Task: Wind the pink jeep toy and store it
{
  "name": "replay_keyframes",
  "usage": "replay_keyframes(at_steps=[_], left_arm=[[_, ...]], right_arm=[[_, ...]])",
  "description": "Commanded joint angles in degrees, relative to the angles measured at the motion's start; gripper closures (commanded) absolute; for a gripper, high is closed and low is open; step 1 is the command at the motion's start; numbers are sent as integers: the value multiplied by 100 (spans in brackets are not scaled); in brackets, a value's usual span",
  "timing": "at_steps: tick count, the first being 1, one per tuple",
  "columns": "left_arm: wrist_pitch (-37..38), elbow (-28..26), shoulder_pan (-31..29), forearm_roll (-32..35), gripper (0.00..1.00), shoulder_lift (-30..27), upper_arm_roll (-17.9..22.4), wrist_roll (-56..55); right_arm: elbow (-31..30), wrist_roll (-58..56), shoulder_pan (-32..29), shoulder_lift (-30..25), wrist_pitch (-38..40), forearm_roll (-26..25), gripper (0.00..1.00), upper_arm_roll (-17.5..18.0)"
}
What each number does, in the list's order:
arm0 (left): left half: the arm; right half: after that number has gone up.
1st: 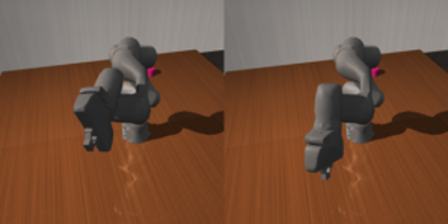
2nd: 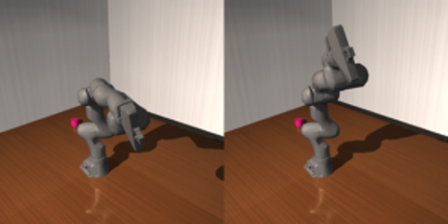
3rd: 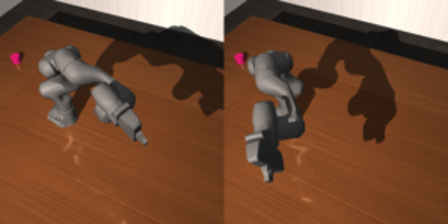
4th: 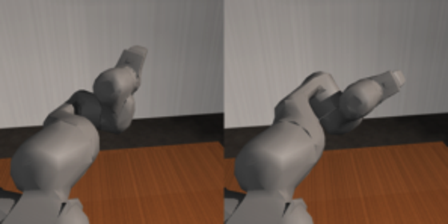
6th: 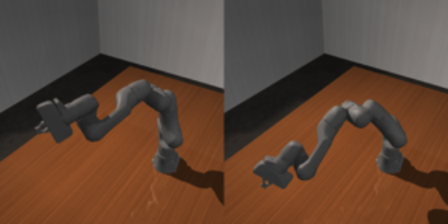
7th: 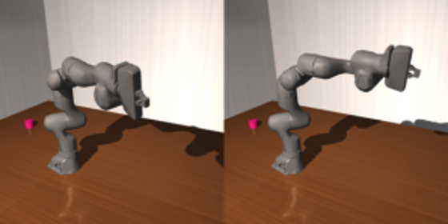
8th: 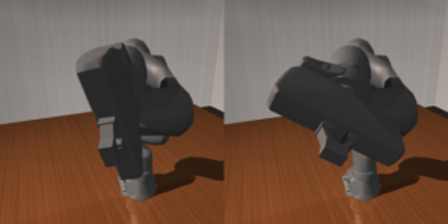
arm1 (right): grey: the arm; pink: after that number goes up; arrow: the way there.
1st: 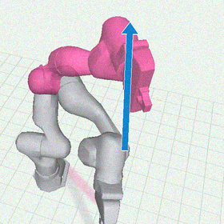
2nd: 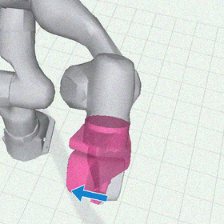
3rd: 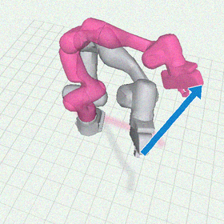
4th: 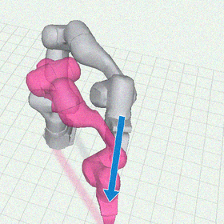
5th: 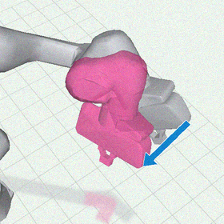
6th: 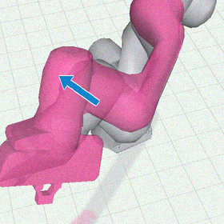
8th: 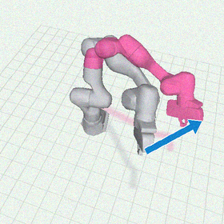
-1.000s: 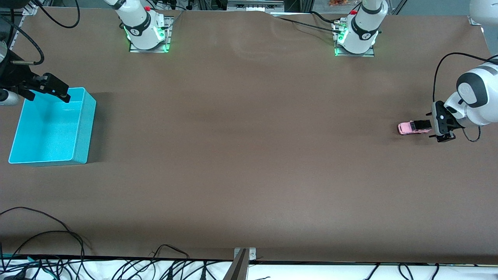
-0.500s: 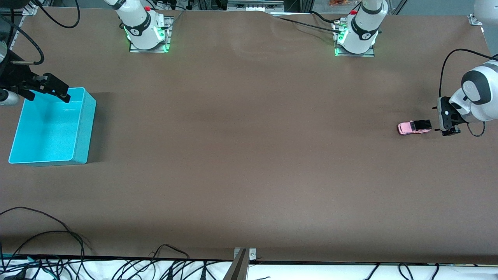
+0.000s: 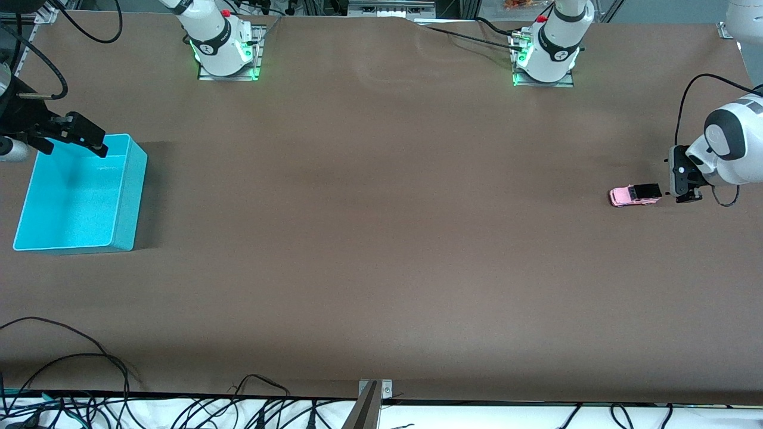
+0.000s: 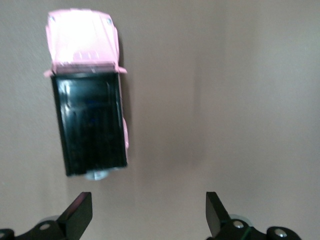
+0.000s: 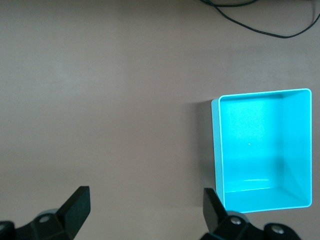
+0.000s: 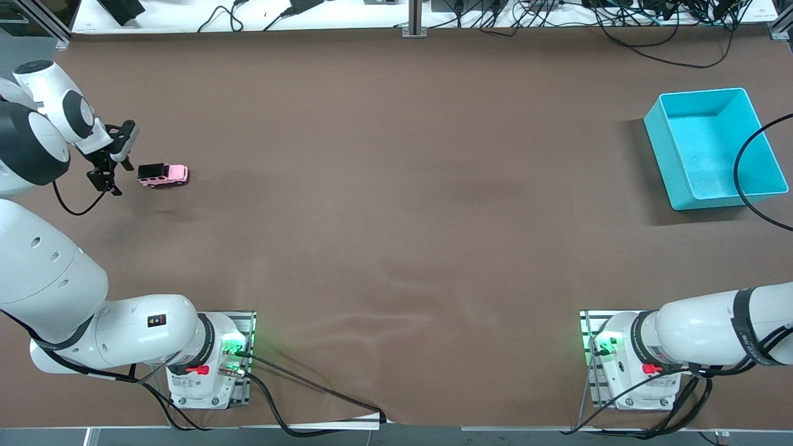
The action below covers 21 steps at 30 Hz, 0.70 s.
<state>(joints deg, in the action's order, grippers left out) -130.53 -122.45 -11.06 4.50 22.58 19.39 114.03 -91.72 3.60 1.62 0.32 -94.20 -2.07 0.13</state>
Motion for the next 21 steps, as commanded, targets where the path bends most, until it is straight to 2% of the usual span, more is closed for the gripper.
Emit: replay_keyframes(at_steps=[1,9,12,16,21], left_arm=[[-51,20,-125,174,0,18,38,119],[-8,-24,-2,78,0,18,-23,-266],[28,-94,139,69,0,36,-233,-811],[37,-86,139,51,0,45,-786,-1672],[115,11,139,130,0,27,-972,-1868]], right_arm=[[128,-70,-4,47,60,-92,0,13],[128,-70,-4,47,60,-92,0,13],[128,-70,-4,47,60,-92,0,13],[128,-70,-4,47,60,-92,0,13],[128,-70,-4,38,60,-92,0,13]])
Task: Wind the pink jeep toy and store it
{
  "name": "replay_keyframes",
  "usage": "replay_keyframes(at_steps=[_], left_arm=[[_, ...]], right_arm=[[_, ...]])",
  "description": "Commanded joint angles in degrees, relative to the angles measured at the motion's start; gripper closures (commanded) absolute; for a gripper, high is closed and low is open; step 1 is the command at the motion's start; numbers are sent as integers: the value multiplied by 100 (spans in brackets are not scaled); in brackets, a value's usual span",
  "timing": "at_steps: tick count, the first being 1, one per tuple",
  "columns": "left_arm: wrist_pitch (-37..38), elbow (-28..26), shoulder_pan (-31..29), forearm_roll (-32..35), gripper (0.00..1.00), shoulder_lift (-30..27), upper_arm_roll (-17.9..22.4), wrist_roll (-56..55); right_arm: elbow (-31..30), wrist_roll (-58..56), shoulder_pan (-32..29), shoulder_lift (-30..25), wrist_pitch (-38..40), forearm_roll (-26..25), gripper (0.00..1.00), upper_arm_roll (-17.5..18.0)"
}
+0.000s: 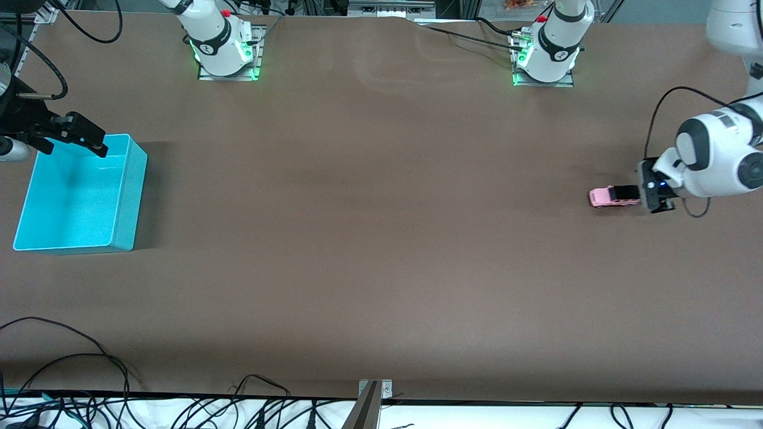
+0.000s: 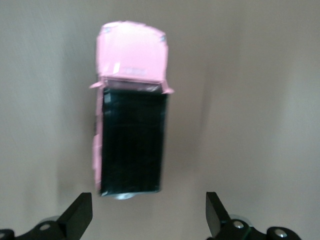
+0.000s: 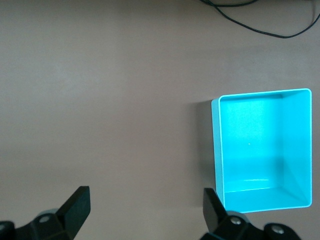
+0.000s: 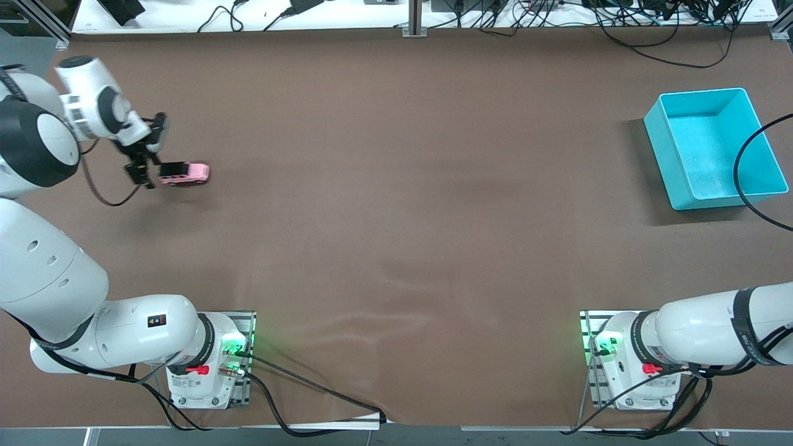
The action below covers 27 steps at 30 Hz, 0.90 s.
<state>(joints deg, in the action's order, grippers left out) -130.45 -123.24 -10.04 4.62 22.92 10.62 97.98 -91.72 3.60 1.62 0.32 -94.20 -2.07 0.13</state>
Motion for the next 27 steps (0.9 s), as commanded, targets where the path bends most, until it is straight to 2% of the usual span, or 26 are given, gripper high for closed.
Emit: replay_keyframes(at_steps=[1,7,27], left_arm=[[116,116,-6,153,0,-16,-69,-192],[107,160,-51,127,0,-16,493,915],[46,283,-33,109,0,-60,520,907]], right_arm=[[128,-70,-4,47,60,-92,0,13],[128,-70,-4,47,60,-92,0,13],[128,-70,5,47,60,-92,0,13]])
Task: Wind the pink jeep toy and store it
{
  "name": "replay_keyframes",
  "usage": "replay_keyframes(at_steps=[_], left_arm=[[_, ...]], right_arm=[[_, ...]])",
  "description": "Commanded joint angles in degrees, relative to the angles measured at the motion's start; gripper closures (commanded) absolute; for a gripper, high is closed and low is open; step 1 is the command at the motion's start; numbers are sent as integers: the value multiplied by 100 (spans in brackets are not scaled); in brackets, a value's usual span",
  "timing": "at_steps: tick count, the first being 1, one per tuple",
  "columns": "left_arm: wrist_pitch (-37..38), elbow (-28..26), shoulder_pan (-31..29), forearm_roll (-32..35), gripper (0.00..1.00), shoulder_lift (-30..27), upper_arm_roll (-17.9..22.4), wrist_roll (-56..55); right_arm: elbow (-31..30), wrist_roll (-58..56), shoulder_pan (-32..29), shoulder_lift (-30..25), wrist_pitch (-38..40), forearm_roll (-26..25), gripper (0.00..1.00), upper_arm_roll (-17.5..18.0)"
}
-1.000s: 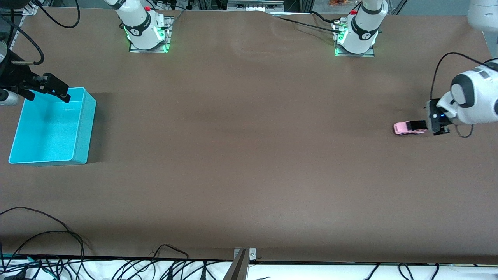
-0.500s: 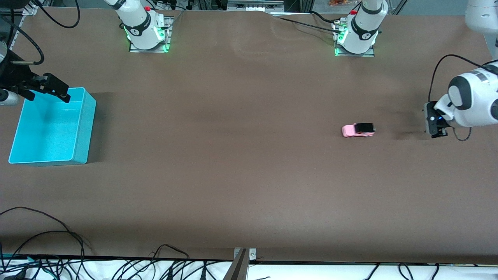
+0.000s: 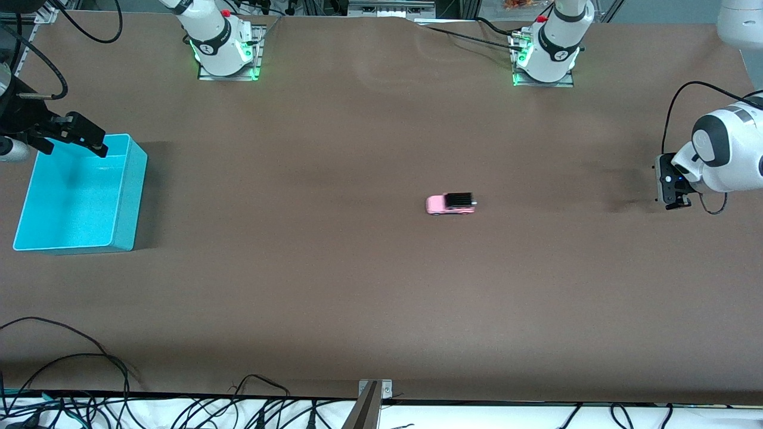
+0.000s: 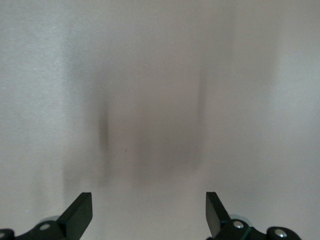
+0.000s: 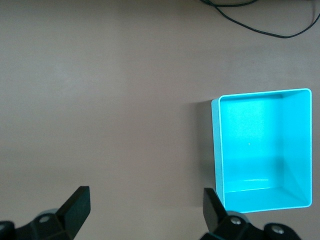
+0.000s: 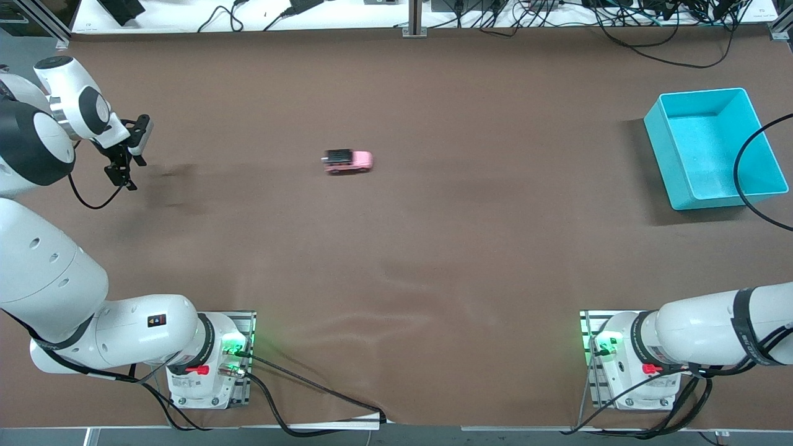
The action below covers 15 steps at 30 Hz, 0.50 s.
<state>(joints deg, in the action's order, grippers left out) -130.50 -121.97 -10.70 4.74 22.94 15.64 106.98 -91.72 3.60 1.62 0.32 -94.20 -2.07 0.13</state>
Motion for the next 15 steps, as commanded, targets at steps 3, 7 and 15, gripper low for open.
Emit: replay_keyframes(at_steps=[3,7,15], left_arm=[[51,156,50,98,0,-263,10,-2],[51,121,94,98,0,-667,-25,-116],[51,24,182,98,0,-1538,-254,-116]], right_arm=[[128,-70,5,47,60,-92,0,13],[128,-70,5,47,60,-92,0,13],[128,-70,-4,47,60,-92,0,13]])
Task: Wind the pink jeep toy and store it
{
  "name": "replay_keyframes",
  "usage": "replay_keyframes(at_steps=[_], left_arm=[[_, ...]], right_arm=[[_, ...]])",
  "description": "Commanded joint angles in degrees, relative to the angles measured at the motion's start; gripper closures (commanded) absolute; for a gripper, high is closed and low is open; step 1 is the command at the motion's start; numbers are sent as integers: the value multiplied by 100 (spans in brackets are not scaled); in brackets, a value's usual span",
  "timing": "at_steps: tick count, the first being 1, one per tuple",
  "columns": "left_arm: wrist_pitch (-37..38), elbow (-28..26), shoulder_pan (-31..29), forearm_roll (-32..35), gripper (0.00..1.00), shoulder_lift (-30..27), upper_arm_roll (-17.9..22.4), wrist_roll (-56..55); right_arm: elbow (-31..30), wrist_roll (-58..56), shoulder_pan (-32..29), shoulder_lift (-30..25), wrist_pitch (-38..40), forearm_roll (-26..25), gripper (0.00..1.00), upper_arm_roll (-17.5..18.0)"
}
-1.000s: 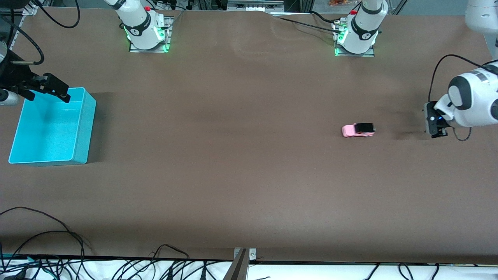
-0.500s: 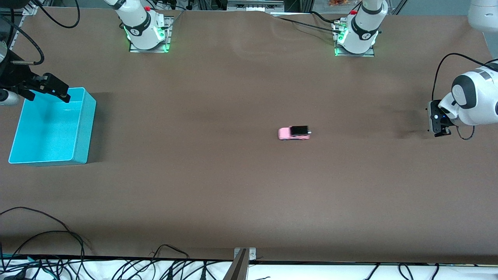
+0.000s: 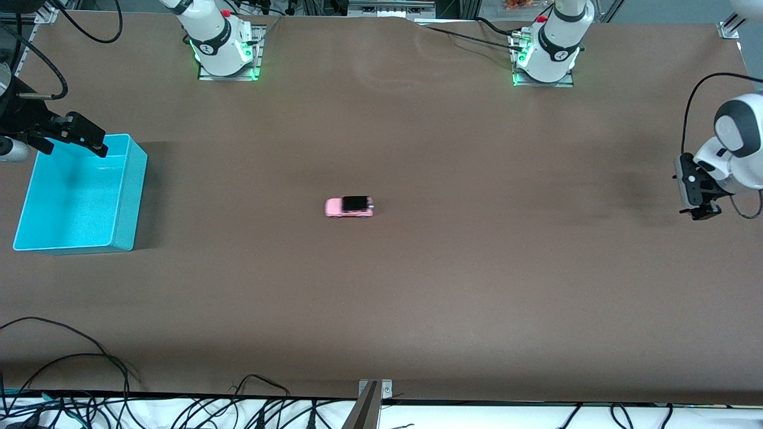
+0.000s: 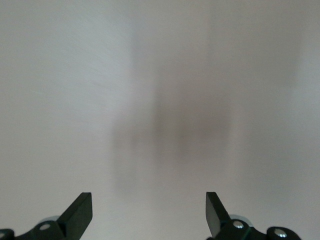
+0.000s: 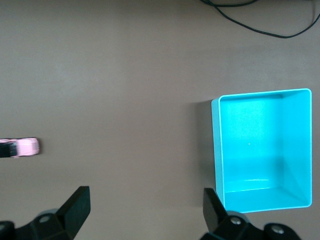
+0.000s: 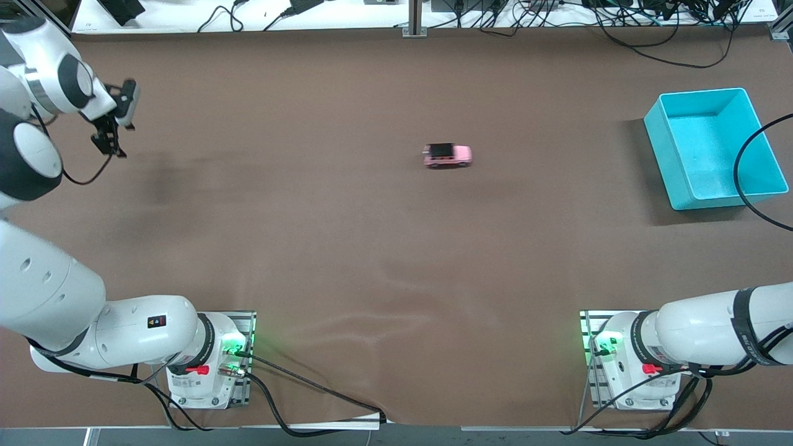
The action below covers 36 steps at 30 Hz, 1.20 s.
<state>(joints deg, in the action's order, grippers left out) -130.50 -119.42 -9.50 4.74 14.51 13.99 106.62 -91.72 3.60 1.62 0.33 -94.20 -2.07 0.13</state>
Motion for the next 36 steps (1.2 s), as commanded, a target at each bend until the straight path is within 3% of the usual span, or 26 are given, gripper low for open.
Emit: replay_keyframes(at_steps=[1,5,16,27,36], left_arm=[[60,-231,62,98,0,-739,-98,-71],[113,-222,159,80,0,-1003,-107,-246],[1430,-108,220,168,0,-1670,-528,-3426],[3741,1412,247,115,0,-1698,-1038,-5729],[4332,1966,299,80,0,-1715,-1205,-6829]], right_arm=[[128,-70,-4,46,60,-92,0,13],[128,-70,5,46,60,-92,0,13],[128,-70,-4,46,60,-92,0,13],[128,-70,5,46,60,-92,0,13],[128,-70,-4,64,60,-92,0,13]])
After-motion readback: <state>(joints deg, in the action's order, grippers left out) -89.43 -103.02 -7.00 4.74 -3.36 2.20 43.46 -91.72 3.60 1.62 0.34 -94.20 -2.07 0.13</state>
